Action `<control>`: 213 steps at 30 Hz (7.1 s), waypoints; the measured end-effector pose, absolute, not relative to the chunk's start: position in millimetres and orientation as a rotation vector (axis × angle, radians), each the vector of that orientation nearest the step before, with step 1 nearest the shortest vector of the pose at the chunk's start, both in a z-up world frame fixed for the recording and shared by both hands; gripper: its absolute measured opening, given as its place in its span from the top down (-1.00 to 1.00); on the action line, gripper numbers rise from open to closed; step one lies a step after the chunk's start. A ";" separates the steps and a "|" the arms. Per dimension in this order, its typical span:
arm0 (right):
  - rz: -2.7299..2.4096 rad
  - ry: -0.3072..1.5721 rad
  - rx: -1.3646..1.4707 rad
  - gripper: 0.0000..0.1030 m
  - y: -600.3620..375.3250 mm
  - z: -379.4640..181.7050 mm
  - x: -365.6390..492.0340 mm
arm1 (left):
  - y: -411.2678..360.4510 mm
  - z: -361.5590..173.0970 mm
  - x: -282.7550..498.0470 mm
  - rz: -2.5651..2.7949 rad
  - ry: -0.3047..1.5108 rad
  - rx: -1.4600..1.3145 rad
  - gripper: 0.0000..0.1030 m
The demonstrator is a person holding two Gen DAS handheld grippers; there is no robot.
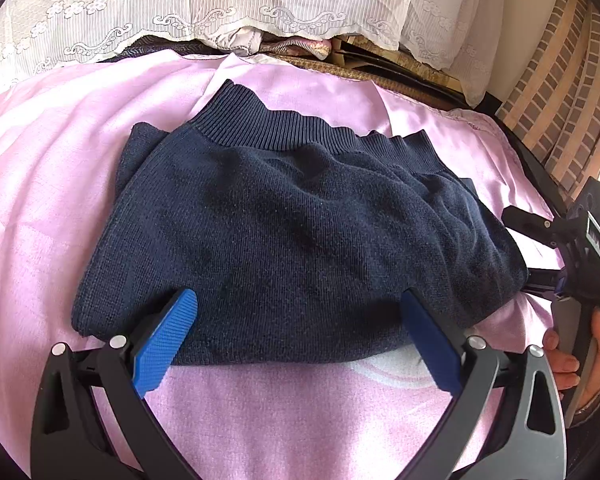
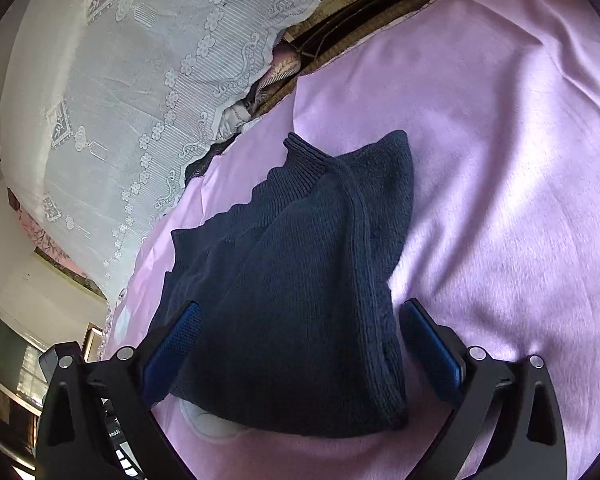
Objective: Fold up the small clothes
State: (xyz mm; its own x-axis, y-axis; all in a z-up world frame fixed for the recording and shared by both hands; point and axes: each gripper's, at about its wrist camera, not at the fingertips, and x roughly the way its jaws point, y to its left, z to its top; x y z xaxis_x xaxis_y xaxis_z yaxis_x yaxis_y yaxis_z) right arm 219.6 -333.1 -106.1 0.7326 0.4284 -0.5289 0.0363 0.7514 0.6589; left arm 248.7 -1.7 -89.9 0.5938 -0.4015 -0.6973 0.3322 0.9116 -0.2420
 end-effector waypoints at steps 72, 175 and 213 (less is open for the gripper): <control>0.242 0.703 0.766 0.35 -342.7 -121.1 224.6 | 8.9 -50.3 245.6 -0.152 0.674 -0.088 -0.92; 0.165 0.668 0.011 -0.30 -98.6 -77.0 223.8 | 91.2 -79.3 261.3 -0.041 0.807 -0.199 -0.92; 0.281 0.595 0.285 0.20 -163.0 -75.8 321.9 | 82.5 -90.3 314.3 -0.224 0.852 -0.272 -0.91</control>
State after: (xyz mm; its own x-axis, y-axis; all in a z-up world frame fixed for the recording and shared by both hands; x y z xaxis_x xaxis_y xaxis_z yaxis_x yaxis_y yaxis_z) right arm 321.9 -163.0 -75.8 0.7925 0.3389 -0.5070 -0.1767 0.9233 0.3410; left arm 314.3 82.5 -90.3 0.6391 -0.3011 -0.7077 0.0854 0.9422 -0.3239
